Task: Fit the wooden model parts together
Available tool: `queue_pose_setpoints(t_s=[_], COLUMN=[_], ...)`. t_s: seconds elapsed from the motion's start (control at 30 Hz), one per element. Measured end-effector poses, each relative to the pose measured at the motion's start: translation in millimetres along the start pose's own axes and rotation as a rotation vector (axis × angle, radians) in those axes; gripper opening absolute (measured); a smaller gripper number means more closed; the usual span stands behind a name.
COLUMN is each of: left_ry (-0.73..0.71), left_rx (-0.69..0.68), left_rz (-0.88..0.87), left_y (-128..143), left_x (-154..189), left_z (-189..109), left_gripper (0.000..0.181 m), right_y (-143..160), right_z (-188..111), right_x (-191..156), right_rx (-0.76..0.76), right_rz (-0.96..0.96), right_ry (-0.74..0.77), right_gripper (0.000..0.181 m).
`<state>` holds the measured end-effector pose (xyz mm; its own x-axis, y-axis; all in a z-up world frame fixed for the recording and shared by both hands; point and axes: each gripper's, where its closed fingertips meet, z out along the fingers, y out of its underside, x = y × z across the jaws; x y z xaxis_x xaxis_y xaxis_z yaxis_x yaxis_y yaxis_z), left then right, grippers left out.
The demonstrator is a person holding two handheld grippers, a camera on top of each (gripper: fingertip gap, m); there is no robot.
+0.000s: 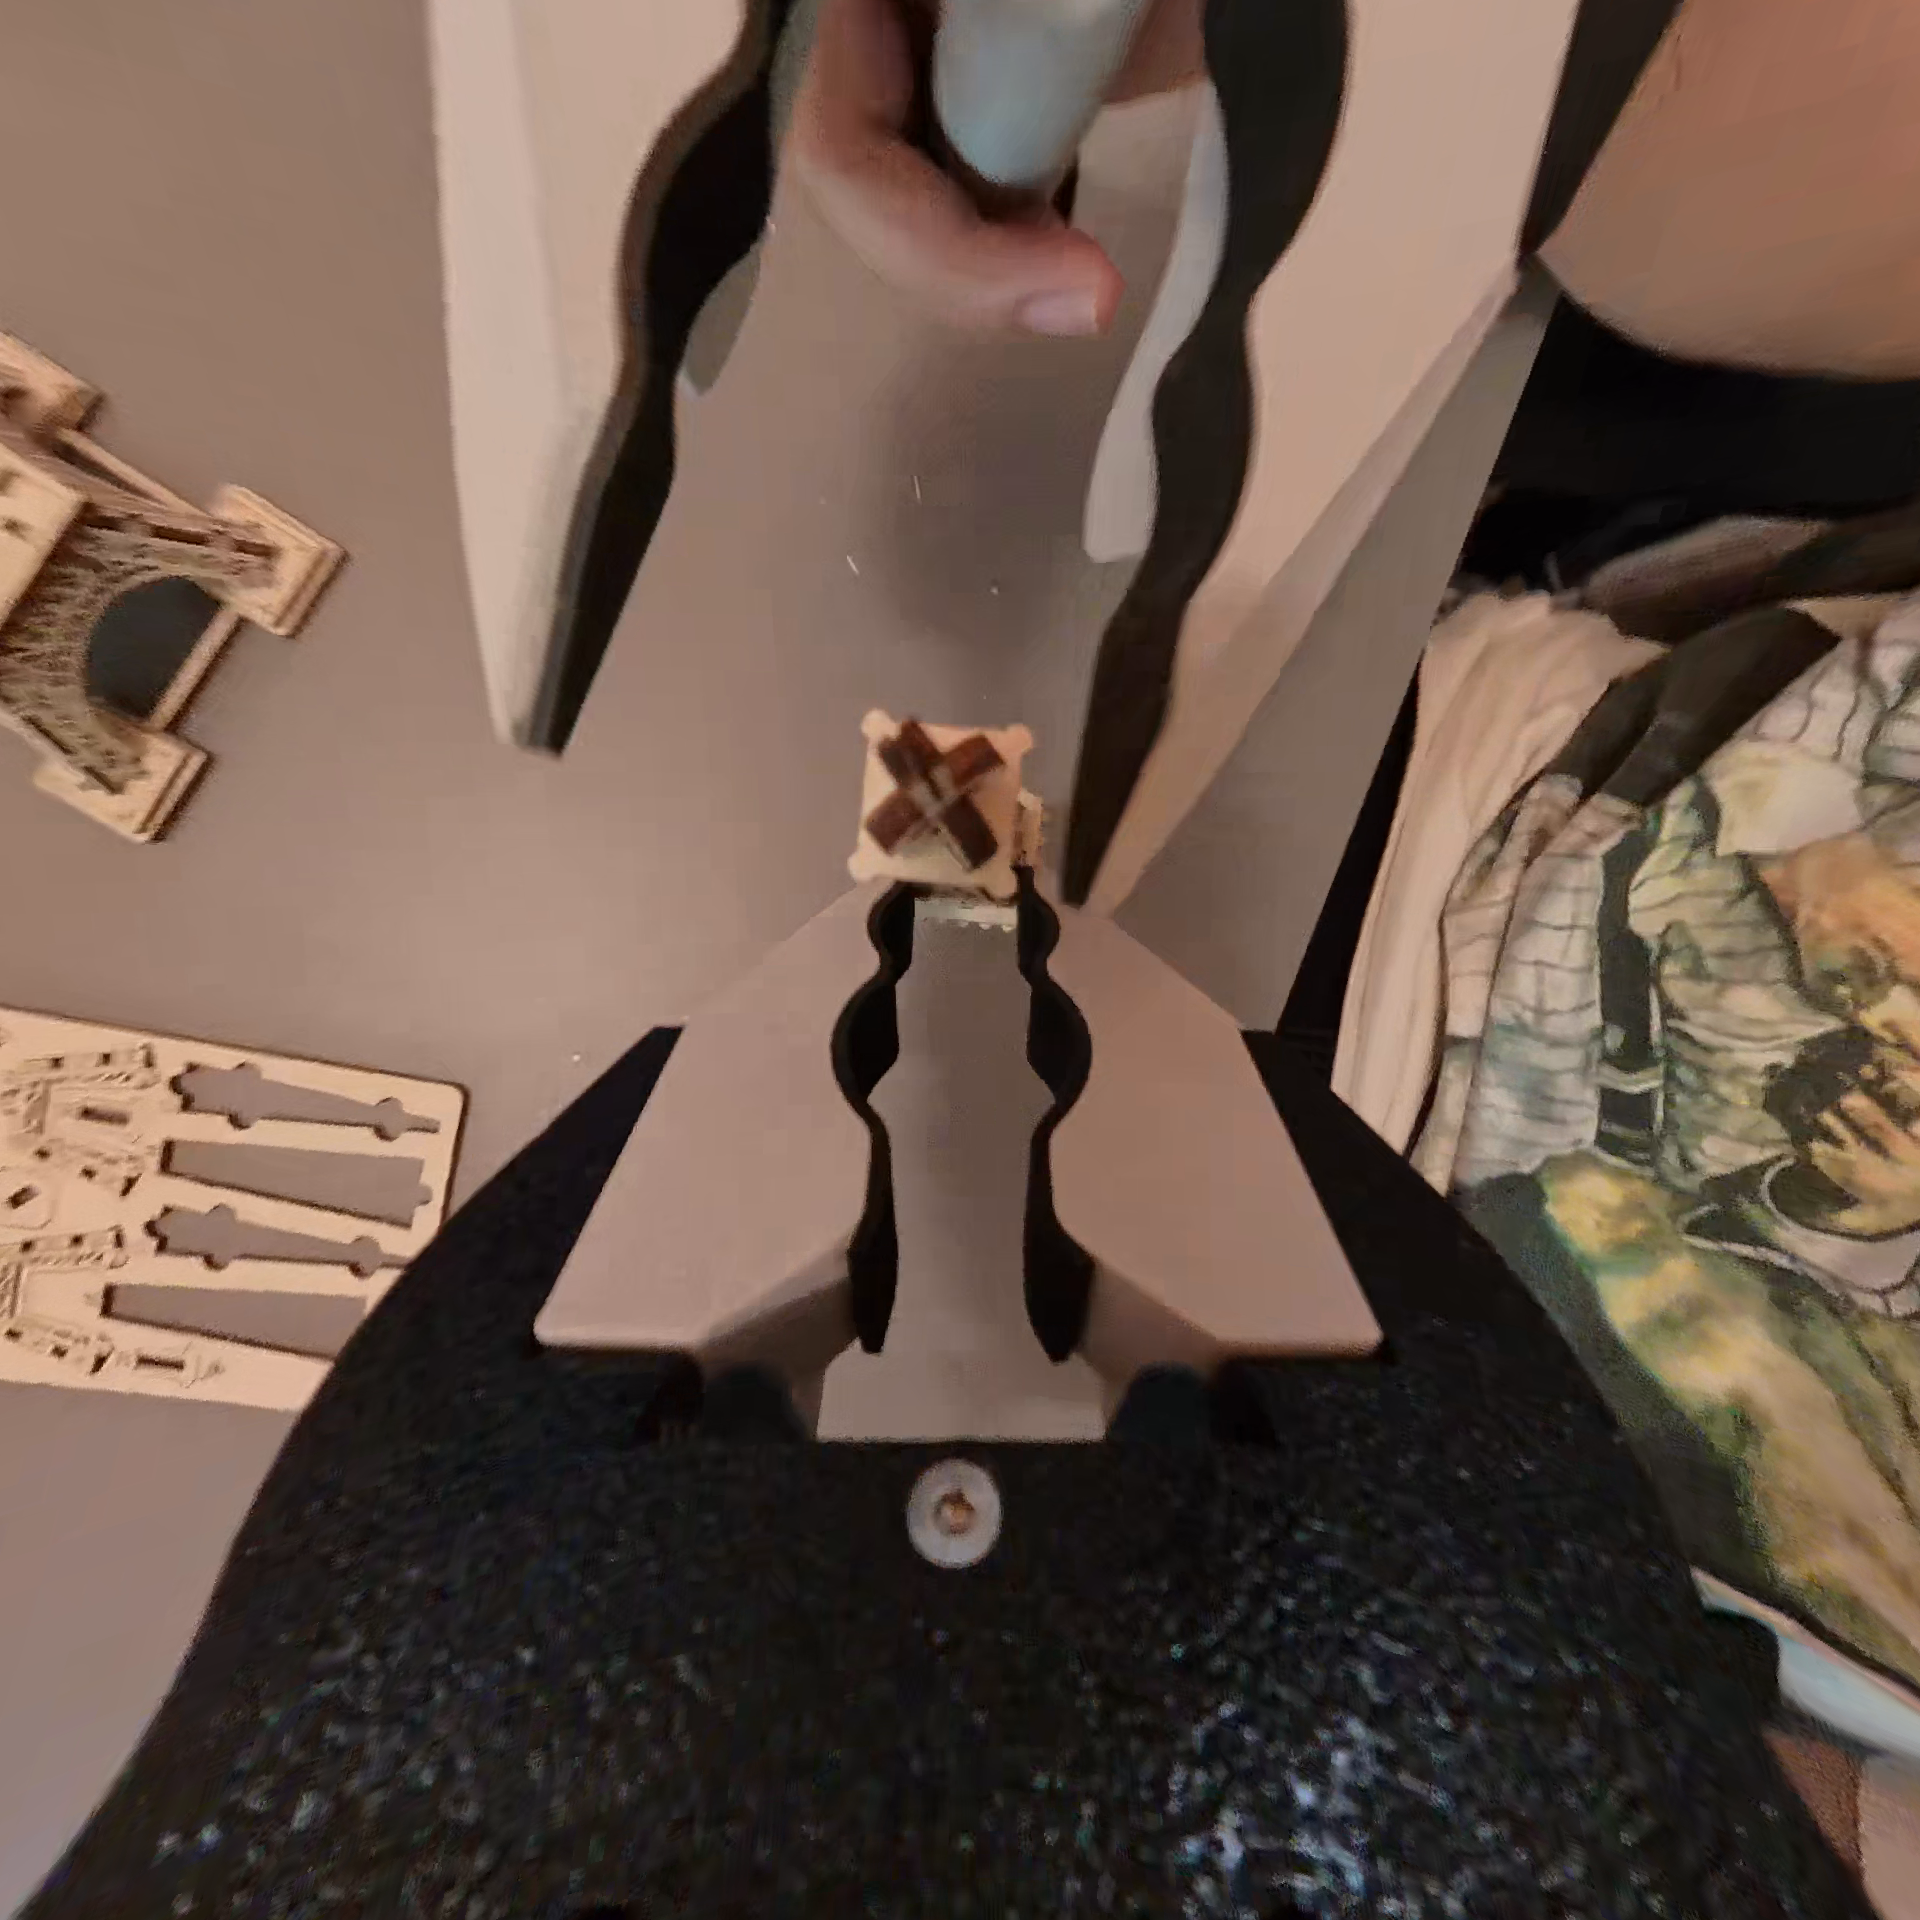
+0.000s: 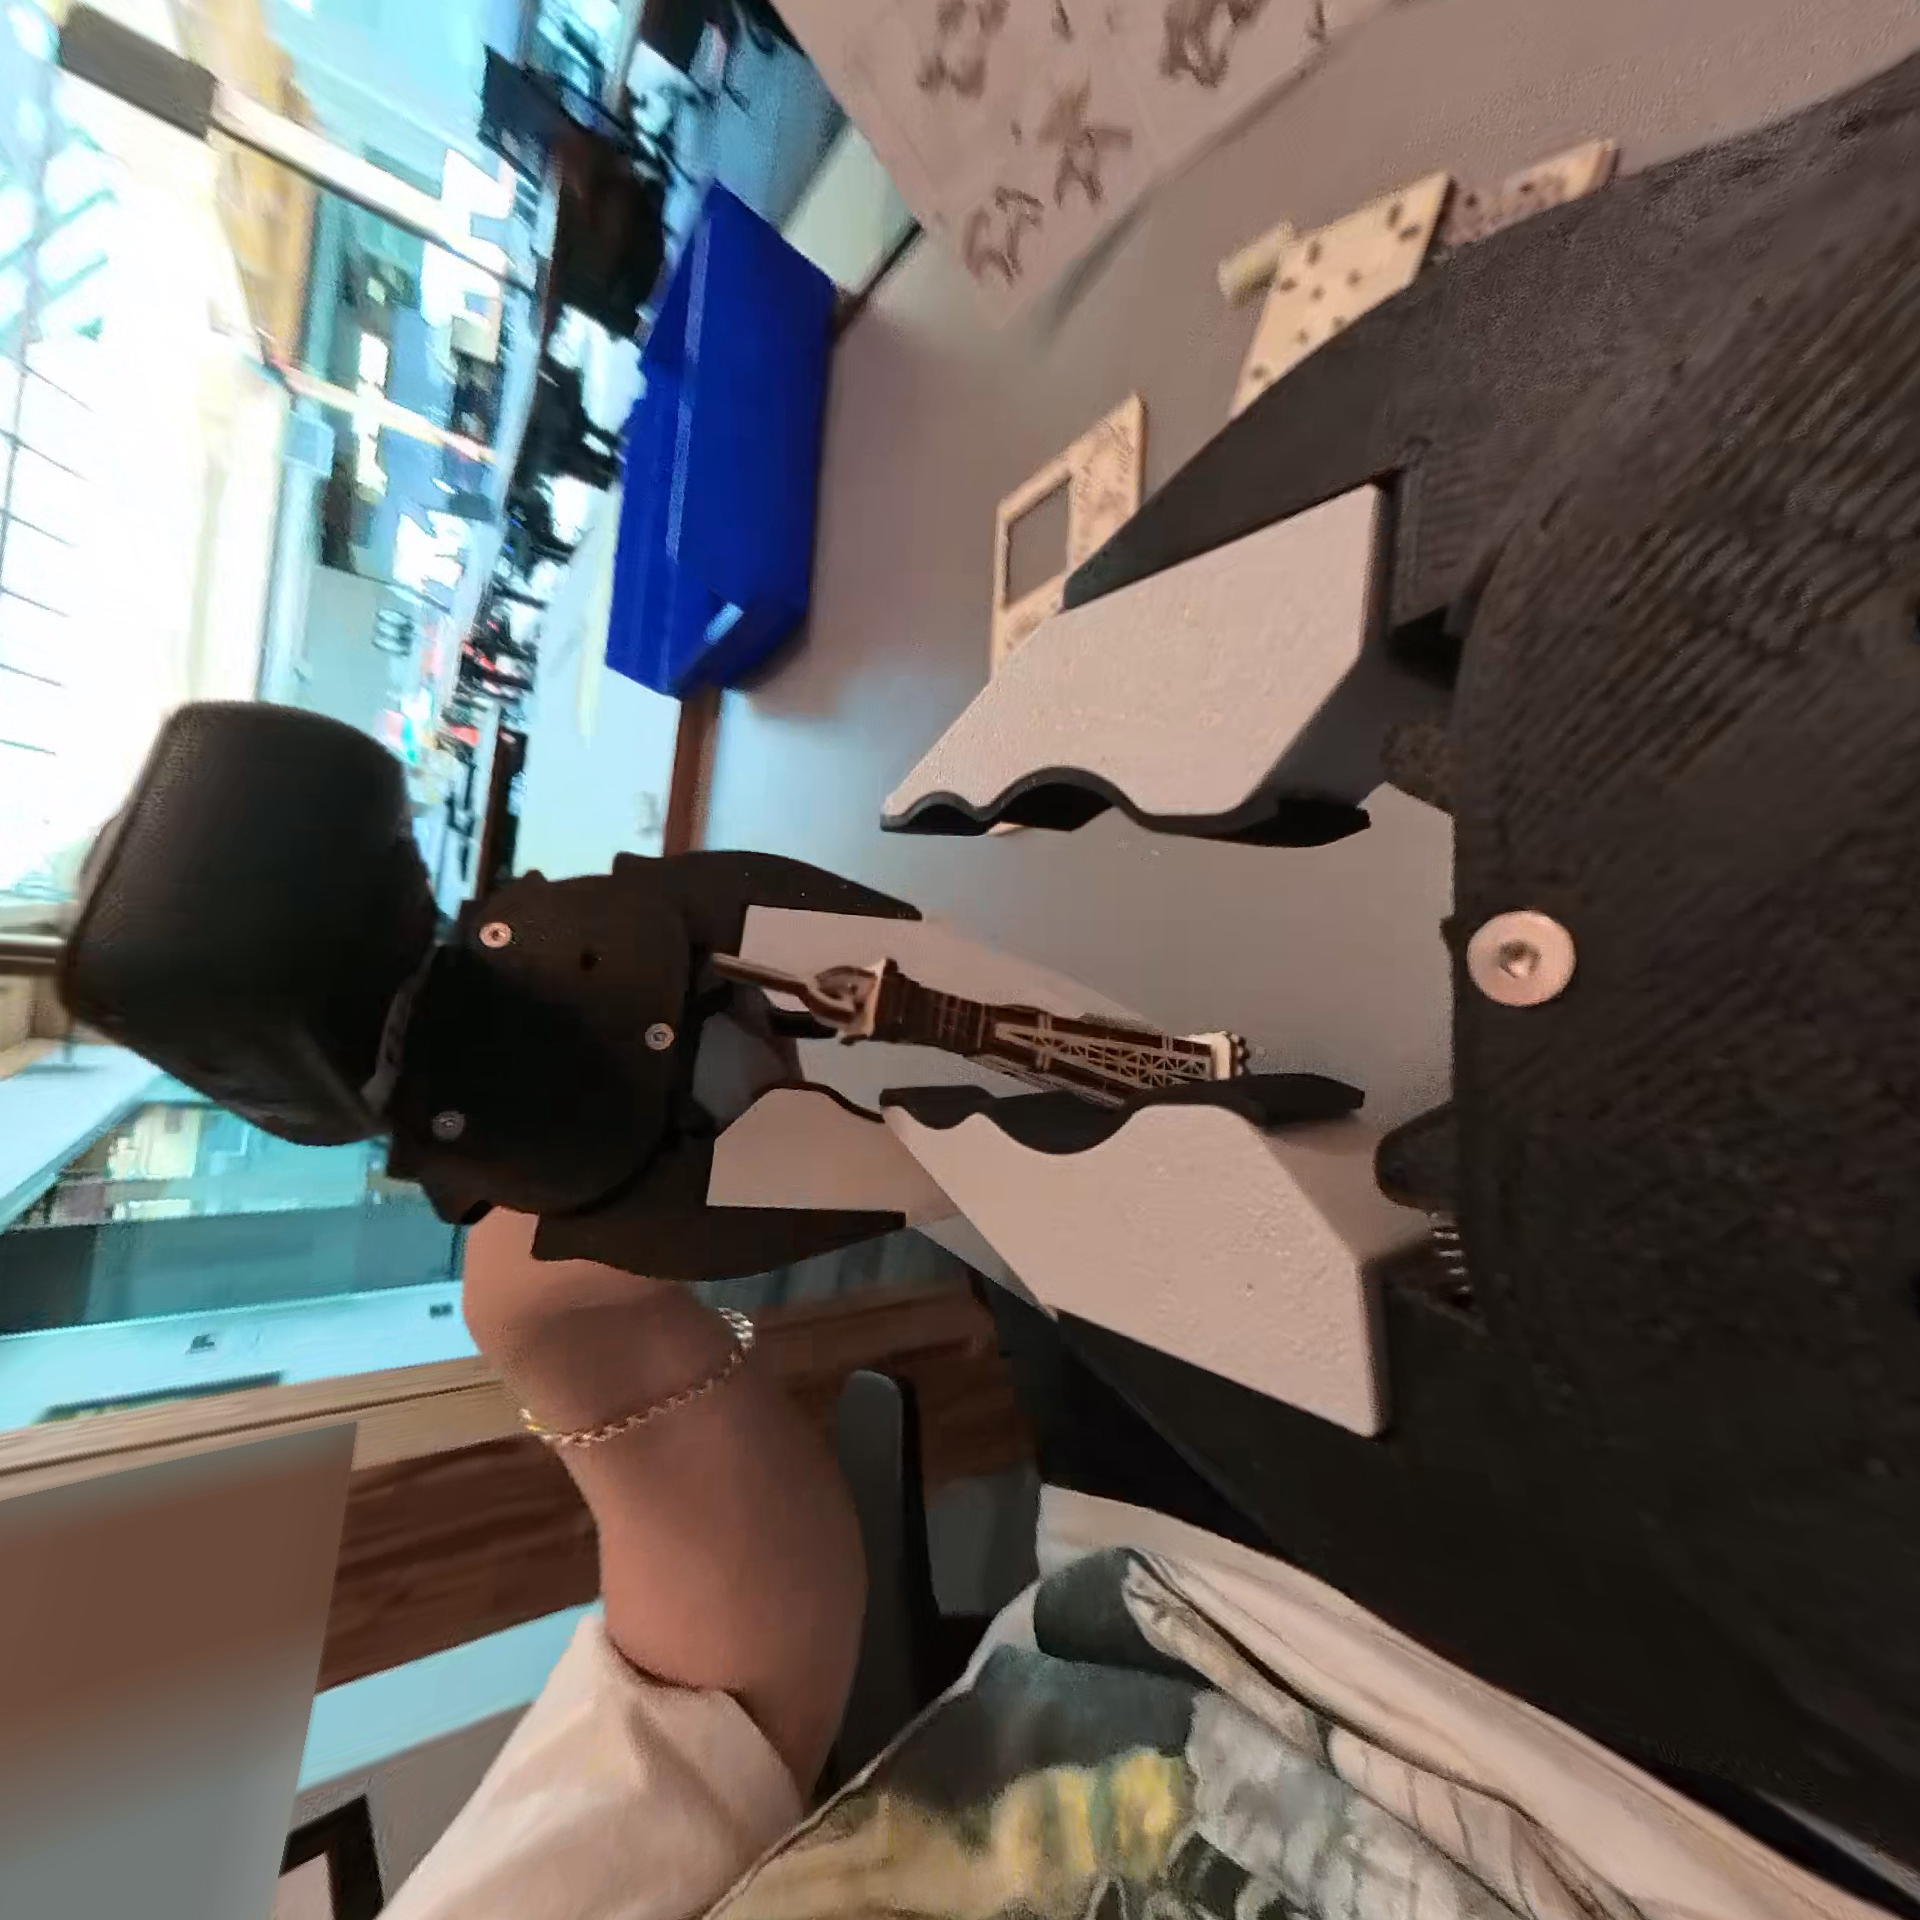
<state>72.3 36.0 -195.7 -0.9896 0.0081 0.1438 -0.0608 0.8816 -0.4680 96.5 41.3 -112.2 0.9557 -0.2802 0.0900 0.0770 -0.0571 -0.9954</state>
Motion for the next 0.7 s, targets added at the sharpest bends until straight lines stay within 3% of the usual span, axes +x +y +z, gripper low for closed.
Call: queue_pose_setpoints(t_s=[0.17, 0.63, 0.67, 0.7], left_ry=[0.018, 0.144, 0.165, 0.189], left_rx=[-0.111, -0.113, -0.088, -0.067], left_rz=[0.029, 0.099, 0.093, 0.085], left_y=[6.6, 7.5, 5.2, 3.6], left_x=[-15.3, -16.1, -14.3, -12.0], left_z=[25.5, 39.5, 38.5, 36.9], left_gripper=[0.017, 0.017, 0.017, 0.018], right_y=[34.3, 51.6, 49.9, 47.7], right_z=[-4.9, -15.0, -18.1, -21.9], right_x=[4.2, 7.7, 8.4, 13.3], right_rx=[-0.066, -0.093, -0.082, -0.066], right_rz=[0.102, 0.194, 0.206, 0.219], right_ry=[-0.077, -0.129, -0.128, -0.105], right_gripper=[0.013, 0.012, 0.016, 0.031])
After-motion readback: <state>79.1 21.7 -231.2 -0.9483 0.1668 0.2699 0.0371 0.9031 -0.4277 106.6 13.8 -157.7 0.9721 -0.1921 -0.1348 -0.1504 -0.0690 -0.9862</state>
